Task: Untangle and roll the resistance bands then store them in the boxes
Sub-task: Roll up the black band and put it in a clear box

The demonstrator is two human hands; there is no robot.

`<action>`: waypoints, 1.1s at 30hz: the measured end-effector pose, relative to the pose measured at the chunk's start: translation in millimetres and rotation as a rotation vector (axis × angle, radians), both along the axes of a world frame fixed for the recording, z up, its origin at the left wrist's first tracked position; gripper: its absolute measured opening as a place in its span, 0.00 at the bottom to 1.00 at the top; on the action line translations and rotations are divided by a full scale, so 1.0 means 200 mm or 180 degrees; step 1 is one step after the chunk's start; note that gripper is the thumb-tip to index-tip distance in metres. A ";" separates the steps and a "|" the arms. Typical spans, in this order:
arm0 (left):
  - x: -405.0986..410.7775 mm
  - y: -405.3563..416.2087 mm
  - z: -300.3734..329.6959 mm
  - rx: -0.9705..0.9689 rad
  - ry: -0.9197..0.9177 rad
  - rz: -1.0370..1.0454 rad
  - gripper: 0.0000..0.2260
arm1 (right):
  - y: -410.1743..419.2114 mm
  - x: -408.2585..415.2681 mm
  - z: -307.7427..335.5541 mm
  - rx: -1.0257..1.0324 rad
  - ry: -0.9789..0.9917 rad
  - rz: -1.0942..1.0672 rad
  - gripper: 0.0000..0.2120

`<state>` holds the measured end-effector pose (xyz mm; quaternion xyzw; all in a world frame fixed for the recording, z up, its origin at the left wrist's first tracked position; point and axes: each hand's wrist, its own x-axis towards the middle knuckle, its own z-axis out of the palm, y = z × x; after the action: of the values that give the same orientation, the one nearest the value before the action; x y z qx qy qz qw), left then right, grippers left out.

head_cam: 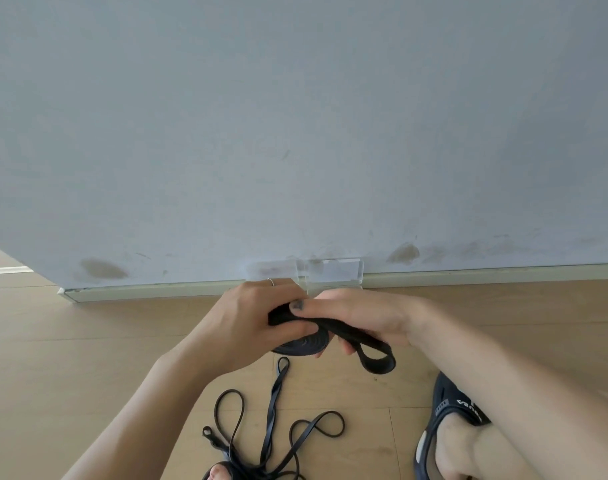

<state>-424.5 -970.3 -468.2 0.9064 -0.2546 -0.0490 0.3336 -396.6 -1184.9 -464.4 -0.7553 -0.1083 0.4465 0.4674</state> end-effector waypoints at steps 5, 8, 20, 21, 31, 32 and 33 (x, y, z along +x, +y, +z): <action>0.01 0.05 0.03 -0.0524 0.0368 0.0076 0.07 | -0.04 0.01 0.01 0.0199 0.0151 -0.0218 0.26; -0.01 0.02 0.01 -0.0102 0.0243 -0.0056 0.10 | -0.01 0.00 0.01 -0.0146 -0.0107 -0.0148 0.32; 0.03 0.06 0.04 -0.0661 0.0252 0.0263 0.06 | -0.05 0.00 0.03 0.0083 -0.0306 -0.0292 0.33; 0.03 0.07 0.04 -0.0759 0.0271 0.0331 0.06 | -0.05 0.00 0.03 0.0134 -0.0265 -0.0285 0.33; 0.01 0.07 0.04 -0.0641 0.0397 0.0269 0.09 | 0.01 -0.02 -0.03 0.0380 -0.0022 -0.0322 0.43; 0.00 0.06 0.04 -0.0385 0.0336 0.0190 0.10 | 0.02 -0.02 -0.04 0.0257 -0.0116 -0.0324 0.41; 0.00 0.05 0.03 -0.0222 0.0310 0.0156 0.10 | 0.03 -0.03 -0.04 0.0152 -0.0171 -0.0311 0.40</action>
<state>-424.4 -961.0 -462.0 0.8967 -0.2173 -0.0760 0.3780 -402.6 -1178.9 -472.9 -0.7601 -0.0944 0.4000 0.5034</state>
